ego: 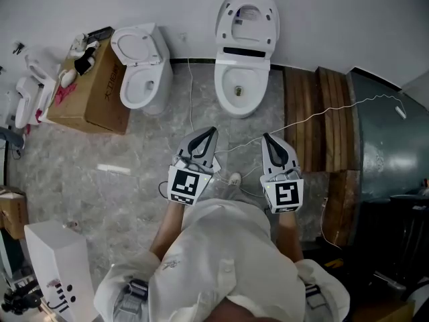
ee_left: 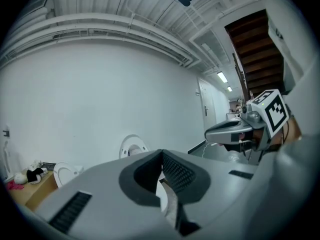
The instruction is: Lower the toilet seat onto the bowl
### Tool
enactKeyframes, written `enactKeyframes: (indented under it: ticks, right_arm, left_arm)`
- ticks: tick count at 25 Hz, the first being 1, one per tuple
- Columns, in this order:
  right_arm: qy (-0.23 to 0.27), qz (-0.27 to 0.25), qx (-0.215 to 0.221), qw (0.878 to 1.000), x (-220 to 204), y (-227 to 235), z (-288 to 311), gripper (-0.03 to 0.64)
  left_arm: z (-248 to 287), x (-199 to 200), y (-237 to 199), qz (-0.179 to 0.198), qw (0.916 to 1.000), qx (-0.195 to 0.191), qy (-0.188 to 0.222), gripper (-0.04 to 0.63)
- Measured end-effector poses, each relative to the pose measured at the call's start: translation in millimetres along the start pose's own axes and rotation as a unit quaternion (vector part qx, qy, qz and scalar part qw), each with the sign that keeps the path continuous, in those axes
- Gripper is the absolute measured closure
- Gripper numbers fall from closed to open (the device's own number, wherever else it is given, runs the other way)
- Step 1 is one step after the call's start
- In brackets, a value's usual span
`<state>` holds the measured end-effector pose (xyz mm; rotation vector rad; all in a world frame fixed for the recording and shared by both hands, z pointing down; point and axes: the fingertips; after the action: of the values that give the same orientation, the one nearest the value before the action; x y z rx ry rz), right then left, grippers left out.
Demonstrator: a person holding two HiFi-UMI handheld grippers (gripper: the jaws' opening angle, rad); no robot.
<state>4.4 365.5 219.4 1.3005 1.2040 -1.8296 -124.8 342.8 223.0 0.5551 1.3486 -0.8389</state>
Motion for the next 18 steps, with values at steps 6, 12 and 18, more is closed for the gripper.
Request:
enactKeyframes:
  ticks: [6,12,18]
  right_arm:
    - [0.003,-0.008,0.023,1.0,-8.7,32.2,18.0,0.609]
    - [0.011,-0.005,0.035,0.999,-10.7,47.7,28.4,0.609]
    - [0.018,0.0,0.029,0.999,-17.5,61.1,40.6,0.609]
  left_arm:
    - [33.9,8.5,1.4,0.002,0.9998,0.02,0.002,0.581]
    - [50.5,12.7,1.7,0.001,0.9994,0.033,0.002,0.581]
    - [70.7,15.3,-1.4,0.007,0.9994,0.033,0.001,0.581]
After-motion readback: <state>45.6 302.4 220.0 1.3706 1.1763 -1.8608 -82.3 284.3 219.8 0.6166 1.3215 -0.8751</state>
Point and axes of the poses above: the fingertips, and each gripper's own axes: z forward along the fingers, y to its right, x out of its top, and after that the axes turned 12 degrees about -z, right-handed
